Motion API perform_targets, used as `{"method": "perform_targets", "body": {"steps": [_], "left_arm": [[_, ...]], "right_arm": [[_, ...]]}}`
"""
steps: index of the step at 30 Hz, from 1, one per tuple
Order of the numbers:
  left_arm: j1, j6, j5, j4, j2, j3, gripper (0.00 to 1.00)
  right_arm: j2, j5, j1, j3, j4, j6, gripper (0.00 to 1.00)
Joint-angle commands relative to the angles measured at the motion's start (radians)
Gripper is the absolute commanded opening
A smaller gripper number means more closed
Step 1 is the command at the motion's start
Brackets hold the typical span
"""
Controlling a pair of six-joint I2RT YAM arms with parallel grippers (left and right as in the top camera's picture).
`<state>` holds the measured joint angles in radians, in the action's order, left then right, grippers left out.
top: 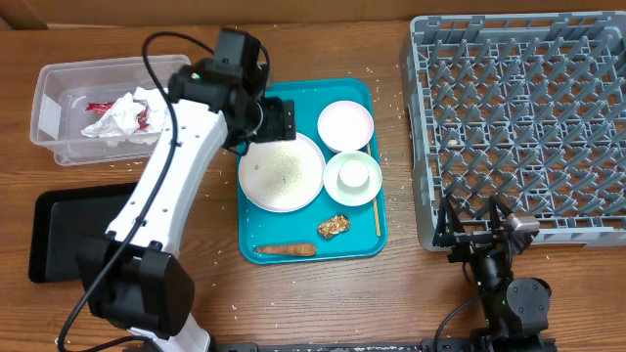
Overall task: Sort waste into correct bins and load items into the dishwasher
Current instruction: 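Lower the left gripper to the rice plate rim and pinch it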
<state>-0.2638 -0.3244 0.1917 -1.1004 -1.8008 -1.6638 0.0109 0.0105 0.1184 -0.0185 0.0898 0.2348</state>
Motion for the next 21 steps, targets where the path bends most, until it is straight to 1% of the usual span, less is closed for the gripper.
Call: {"method": "perform_targets", "body": {"steps": [1,3,5,7,8,9,10,11,12,13,14,21], "left_arm": [[-0.02,-0.032,0.008,0.01,-0.019,0.083,0.82],[-0.026,-0.032,0.009,0.01,-0.019,0.138,0.77],[-0.032,-0.035,0.023,0.005,-0.019,0.179,0.67],[-0.042,-0.036,0.047,0.004,-0.019,0.214,0.66],[-0.048,-0.037,0.053,0.005,-0.019,0.229,0.61],[-0.055,-0.037,0.052,0.006,-0.019,0.245,0.54],[-0.063,-0.037,0.048,0.011,-0.019,0.262,0.43],[-0.07,-0.039,0.038,0.018,-0.019,0.279,0.31],[-0.077,-0.039,0.029,0.029,-0.019,0.299,0.14],[-0.081,-0.042,0.023,0.039,-0.019,0.316,0.07],[-0.084,-0.053,0.015,0.049,-0.019,0.333,0.04],[-0.084,-0.127,0.01,0.132,-0.019,0.444,0.04]], "right_arm": [[-0.008,-0.009,-0.001,0.01,-0.006,-0.007,1.0],[-0.008,-0.009,-0.001,0.01,-0.006,-0.007,1.0],[-0.008,-0.009,-0.001,0.01,-0.006,-0.007,1.0],[-0.008,-0.009,-0.001,0.01,-0.006,-0.007,1.0],[-0.008,-0.009,-0.001,0.01,-0.006,-0.007,1.0],[-0.008,-0.009,-0.001,0.01,-0.006,-0.007,1.0],[-0.008,-0.009,-0.001,0.01,-0.006,-0.007,1.0],[-0.008,-0.009,-0.001,0.01,-0.006,-0.007,1.0],[-0.008,-0.009,-0.001,0.01,-0.006,-0.007,1.0],[-0.008,-0.009,-0.001,0.01,-0.006,-0.007,1.0],[-0.008,-0.009,-0.001,0.01,-0.006,-0.007,1.0],[-0.008,-0.009,-0.001,0.01,-0.006,-0.007,1.0]]}}
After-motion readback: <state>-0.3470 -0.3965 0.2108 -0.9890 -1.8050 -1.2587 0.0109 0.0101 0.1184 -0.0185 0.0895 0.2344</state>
